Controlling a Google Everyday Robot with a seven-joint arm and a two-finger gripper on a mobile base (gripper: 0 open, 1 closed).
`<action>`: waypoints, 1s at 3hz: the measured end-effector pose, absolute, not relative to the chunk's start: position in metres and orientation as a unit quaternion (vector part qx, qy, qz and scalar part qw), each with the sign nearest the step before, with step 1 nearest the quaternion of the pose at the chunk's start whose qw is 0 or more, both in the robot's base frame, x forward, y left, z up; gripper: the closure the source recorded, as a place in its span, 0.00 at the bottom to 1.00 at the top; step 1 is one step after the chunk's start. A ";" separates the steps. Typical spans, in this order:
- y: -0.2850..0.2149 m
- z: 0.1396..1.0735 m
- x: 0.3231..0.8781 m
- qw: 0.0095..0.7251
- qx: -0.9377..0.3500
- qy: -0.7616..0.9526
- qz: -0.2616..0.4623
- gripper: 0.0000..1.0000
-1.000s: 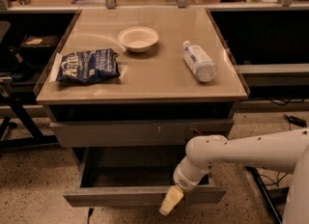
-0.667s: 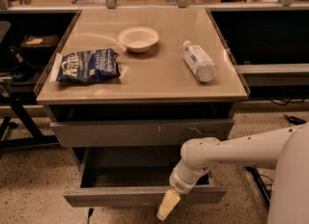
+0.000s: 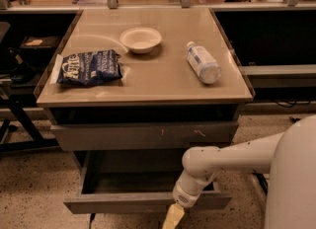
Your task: Open middle drawer
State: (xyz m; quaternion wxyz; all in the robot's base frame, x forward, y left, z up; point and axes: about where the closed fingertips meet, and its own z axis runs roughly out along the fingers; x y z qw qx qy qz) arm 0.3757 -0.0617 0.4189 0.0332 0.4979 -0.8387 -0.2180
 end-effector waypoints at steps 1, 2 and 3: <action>-0.069 0.427 0.355 0.050 0.503 -0.832 -0.227 0.00; -0.082 0.439 0.328 0.070 0.501 -0.827 -0.244 0.00; -0.093 0.446 0.307 0.093 0.496 -0.824 -0.259 0.00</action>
Offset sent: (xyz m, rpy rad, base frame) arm -0.0891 -0.0451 0.0402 0.0233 0.1705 0.0399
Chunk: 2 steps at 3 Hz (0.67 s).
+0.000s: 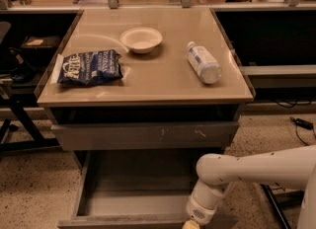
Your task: Open middle drawer
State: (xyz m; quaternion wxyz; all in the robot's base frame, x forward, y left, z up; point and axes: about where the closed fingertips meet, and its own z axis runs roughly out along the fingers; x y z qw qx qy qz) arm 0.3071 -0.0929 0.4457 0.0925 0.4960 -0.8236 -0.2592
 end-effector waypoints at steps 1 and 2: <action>-0.098 0.449 0.296 0.105 0.490 -0.822 -0.270 0.00; -0.101 0.452 0.288 0.114 0.484 -0.821 -0.281 0.00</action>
Offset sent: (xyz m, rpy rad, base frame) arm -0.0259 -0.0125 0.0111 0.0227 0.0925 -0.0206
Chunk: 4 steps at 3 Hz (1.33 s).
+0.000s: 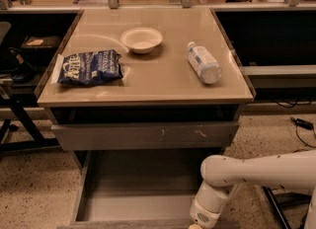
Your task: Open middle drawer
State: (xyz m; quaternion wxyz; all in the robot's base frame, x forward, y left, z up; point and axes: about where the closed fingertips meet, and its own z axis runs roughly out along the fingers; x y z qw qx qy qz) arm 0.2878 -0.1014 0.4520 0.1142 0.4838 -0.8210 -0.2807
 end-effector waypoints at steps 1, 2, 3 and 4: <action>-0.108 0.458 0.274 0.129 0.477 -0.821 -0.286 0.00; -0.122 0.469 0.255 0.144 0.461 -0.827 -0.287 0.00; -0.138 0.482 0.234 0.154 0.434 -0.840 -0.288 0.00; -0.151 0.492 0.215 0.160 0.409 -0.851 -0.289 0.00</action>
Offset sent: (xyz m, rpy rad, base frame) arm -0.0534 -0.0381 0.0332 -0.0518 0.0992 -0.0634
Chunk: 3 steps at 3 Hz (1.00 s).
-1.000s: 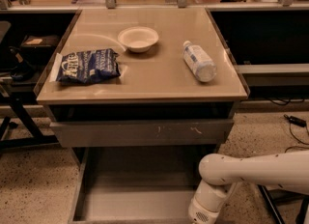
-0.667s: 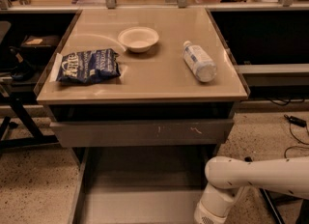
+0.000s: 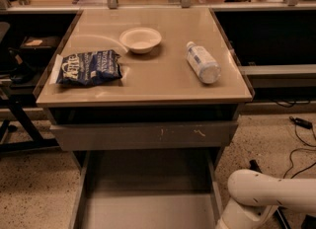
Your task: Open middle drawer
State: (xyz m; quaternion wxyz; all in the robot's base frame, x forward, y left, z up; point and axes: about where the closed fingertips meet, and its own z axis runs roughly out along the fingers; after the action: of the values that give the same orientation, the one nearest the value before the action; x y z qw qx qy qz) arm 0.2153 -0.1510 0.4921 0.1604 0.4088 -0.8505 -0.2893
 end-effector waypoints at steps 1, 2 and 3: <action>-0.151 0.492 0.215 0.160 0.408 -0.851 -0.289 0.00; -0.154 0.514 0.224 0.126 0.414 -0.855 -0.287 0.00; -0.183 0.560 0.216 0.087 0.384 -0.877 -0.276 0.00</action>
Offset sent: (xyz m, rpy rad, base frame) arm 0.0273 -0.0070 0.0620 0.0675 -0.1802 -0.0381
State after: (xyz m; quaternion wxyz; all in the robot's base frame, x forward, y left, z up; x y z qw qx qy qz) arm 0.2161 -0.1832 0.5597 0.0867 0.3837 -0.8769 -0.2762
